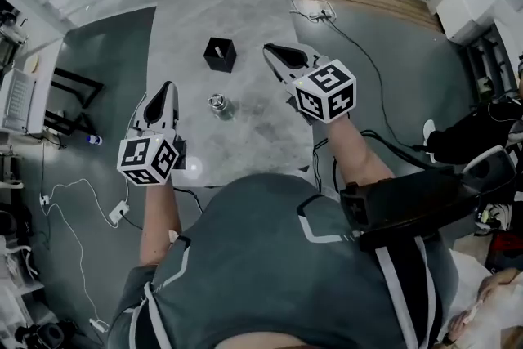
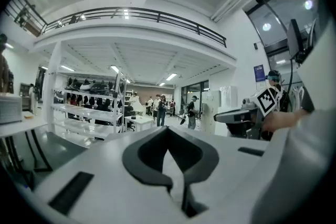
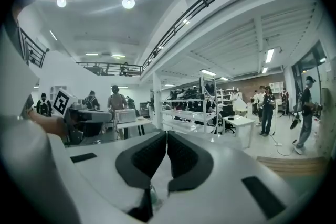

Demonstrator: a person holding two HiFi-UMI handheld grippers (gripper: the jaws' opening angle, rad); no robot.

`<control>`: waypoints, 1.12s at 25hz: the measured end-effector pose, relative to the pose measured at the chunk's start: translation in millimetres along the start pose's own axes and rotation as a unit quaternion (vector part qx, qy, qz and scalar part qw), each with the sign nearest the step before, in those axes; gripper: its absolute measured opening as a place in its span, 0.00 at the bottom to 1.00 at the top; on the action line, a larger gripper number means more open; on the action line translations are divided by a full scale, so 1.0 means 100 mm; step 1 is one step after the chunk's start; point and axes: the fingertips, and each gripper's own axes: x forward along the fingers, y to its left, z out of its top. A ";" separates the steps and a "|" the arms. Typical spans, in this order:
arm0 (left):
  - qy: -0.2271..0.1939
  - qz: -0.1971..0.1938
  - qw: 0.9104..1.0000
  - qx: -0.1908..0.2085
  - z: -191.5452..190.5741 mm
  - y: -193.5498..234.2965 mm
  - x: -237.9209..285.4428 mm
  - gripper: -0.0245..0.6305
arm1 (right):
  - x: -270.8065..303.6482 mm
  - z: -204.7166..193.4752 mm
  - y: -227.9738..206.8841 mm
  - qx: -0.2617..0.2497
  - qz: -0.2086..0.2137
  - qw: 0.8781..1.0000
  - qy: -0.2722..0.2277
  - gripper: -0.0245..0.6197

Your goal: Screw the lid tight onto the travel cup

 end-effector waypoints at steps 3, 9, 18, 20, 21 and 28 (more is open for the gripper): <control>0.012 0.012 1.000 0.012 0.00 -0.01 0.00 0.05 | -0.04 0.00 0.00 -0.005 -0.003 1.000 0.003 0.08; 0.022 0.063 0.997 0.028 -0.04 0.08 0.01 0.05 | 0.00 -0.02 -0.04 0.011 0.001 1.000 0.005 0.08; 0.005 0.085 0.995 0.042 0.10 0.11 0.01 0.05 | 0.08 0.01 -0.07 0.009 0.006 1.000 0.004 0.08; 0.011 0.082 0.996 0.041 0.06 0.09 0.01 0.05 | 0.10 0.00 -0.09 0.009 0.008 1.000 0.006 0.08; 0.015 0.083 0.996 0.041 0.03 0.07 0.01 0.05 | 0.10 -0.01 -0.10 0.009 0.009 1.000 0.008 0.08; 0.014 0.087 0.995 0.040 -0.01 0.09 -0.03 0.05 | 0.15 -0.01 -0.08 0.007 0.007 1.000 0.007 0.08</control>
